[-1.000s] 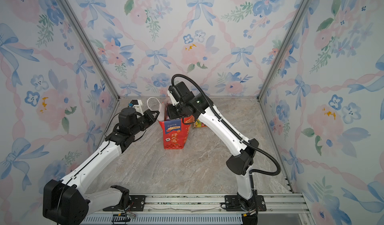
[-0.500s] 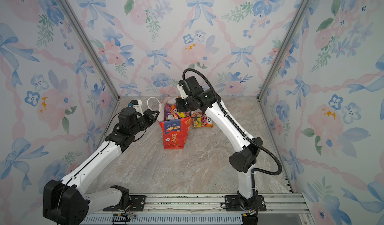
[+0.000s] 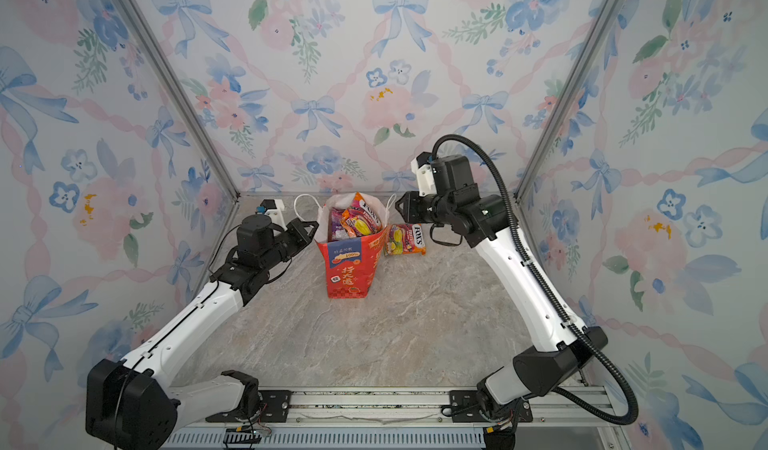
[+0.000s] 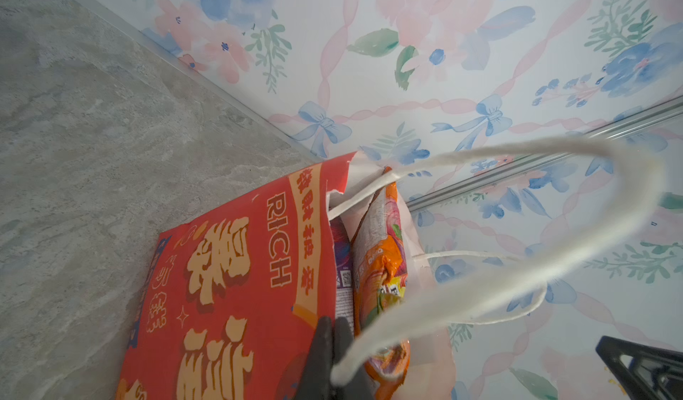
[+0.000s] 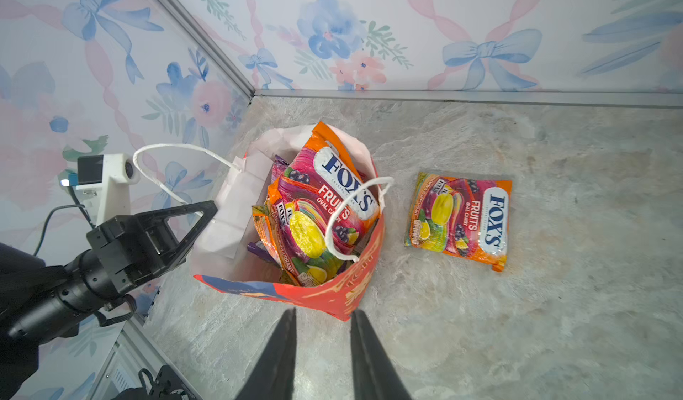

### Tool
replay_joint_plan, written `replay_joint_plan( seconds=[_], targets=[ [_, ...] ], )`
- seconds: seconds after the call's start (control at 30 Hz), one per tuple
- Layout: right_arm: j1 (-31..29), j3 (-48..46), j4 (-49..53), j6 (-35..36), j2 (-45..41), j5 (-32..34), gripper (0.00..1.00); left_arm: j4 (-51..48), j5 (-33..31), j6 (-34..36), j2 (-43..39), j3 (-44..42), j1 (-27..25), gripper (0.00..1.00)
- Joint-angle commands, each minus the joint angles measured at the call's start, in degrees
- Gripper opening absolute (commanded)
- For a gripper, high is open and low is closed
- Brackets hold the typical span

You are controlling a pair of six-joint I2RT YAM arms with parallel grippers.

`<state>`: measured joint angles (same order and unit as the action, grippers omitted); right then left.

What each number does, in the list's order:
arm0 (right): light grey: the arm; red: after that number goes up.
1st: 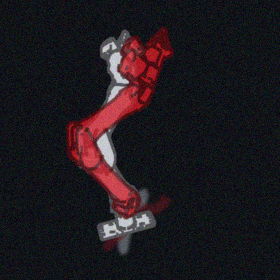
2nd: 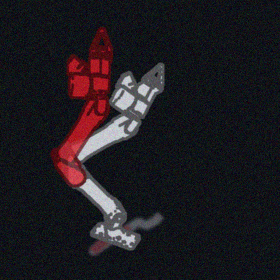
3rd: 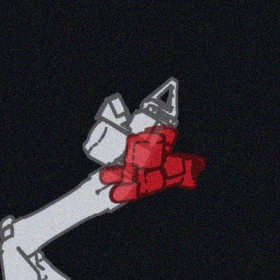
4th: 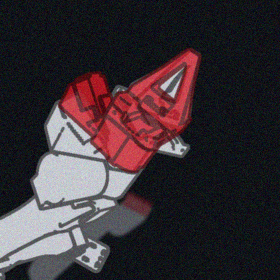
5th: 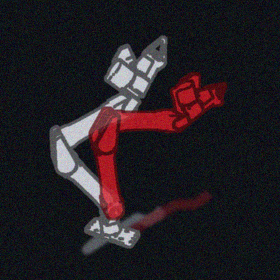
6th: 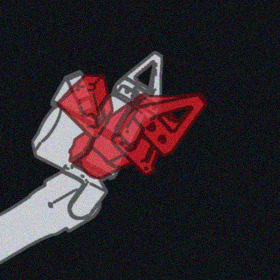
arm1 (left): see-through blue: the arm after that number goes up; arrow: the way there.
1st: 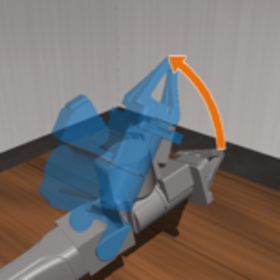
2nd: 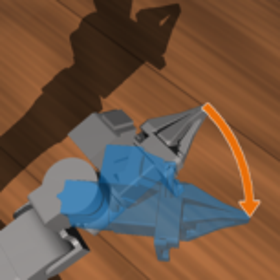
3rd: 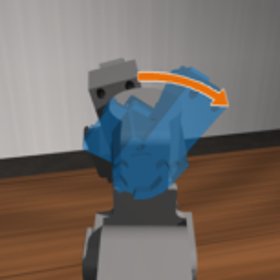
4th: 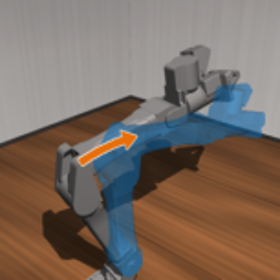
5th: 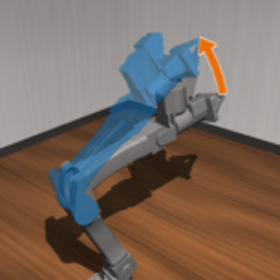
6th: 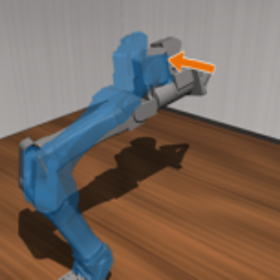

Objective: Place the snacks into the paper bag
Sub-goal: 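Raise the right gripper and move it toward the small Fox's fruits packet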

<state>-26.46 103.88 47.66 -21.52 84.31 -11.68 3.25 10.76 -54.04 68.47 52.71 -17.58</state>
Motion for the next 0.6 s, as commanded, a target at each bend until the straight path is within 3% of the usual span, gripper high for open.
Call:
replay_joint_plan(
  seconds=[0.0, 0.17, 0.37, 0.57],
  targets=[
    [4.8, -5.1, -0.9, -0.2, -2.4, -2.8, 0.36, 1.6, -0.5, 0.7, -0.4, 0.4, 0.5, 0.0],
    [14.8, -16.2, -7.6, -3.9, -5.2, -11.4, 0.56, 1.4, -0.6, 0.7, -0.5, 0.3, 0.6, 0.0],
    [22.1, -26.4, -17.6, -8.3, -3.5, -20.2, 0.62, 1.2, -1.0, 0.6, -0.9, 0.2, 0.6, 0.0],
    [23.2, -31.5, -24.8, -11.3, 0.4, -22.1, 0.68, 0.8, -1.4, 0.7, -1.4, -0.1, 0.6, 0.0]
  ],
)
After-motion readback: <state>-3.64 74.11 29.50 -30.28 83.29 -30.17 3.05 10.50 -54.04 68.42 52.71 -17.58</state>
